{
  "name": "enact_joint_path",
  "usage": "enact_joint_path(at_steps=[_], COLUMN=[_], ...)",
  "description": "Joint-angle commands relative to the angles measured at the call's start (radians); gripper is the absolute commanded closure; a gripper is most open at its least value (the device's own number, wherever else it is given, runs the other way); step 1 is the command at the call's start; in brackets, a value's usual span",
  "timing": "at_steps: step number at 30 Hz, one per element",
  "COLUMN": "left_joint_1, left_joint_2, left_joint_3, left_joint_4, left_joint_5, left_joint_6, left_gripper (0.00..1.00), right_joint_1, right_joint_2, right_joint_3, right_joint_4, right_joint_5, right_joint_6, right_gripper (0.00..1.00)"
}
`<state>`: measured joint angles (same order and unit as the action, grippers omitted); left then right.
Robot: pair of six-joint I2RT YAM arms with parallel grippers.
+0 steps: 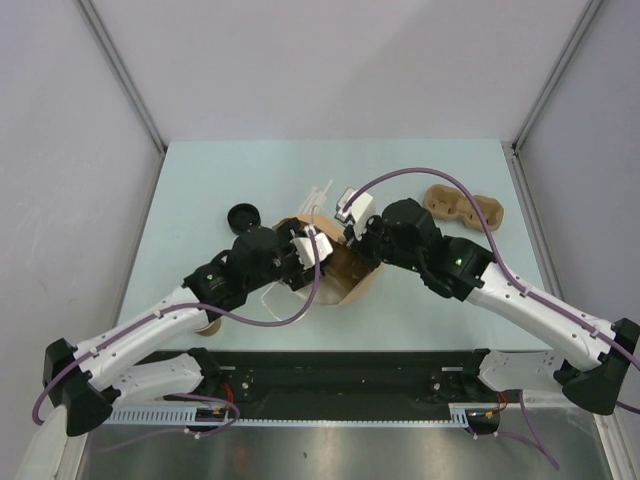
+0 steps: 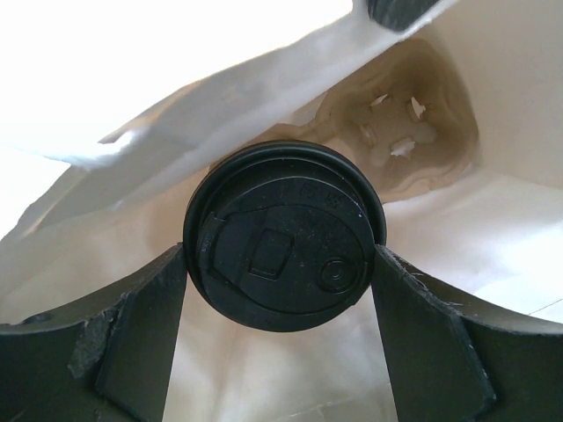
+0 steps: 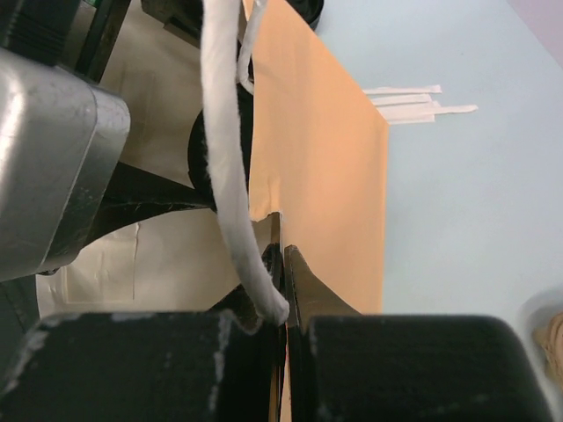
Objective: Pack the takeout coffee
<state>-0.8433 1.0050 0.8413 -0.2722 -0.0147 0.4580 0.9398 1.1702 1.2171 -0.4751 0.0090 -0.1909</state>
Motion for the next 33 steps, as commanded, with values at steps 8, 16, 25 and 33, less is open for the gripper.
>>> enact_joint_path(at_steps=[8,16,25,33], left_joint_1=[0.003,0.01,0.058,0.073], left_joint_2=[0.009,0.024,0.073,0.072], left_joint_3=[-0.007,-0.025,-0.047,-0.028], left_joint_4=[0.033,0.018,0.022,0.057], left_joint_5=[-0.011,0.03,0.016,0.019], left_joint_6=[0.053,0.013,-0.044,-0.03], left_gripper=[0.99,0.99,1.0,1.0], right_joint_1=[0.001,-0.029,-0.053,-0.124], right_joint_2=[-0.027,-0.026,-0.018,-0.001], right_joint_3=[0.005,0.004,0.002,0.002], right_joint_4=[0.087,0.087,0.079,0.075], right_joint_5=[-0.078,-0.135,-0.193,-0.325], right_joint_6=[0.041,0.077,0.09,0.116], right_gripper=[1.0,1.0,1.0,1.0])
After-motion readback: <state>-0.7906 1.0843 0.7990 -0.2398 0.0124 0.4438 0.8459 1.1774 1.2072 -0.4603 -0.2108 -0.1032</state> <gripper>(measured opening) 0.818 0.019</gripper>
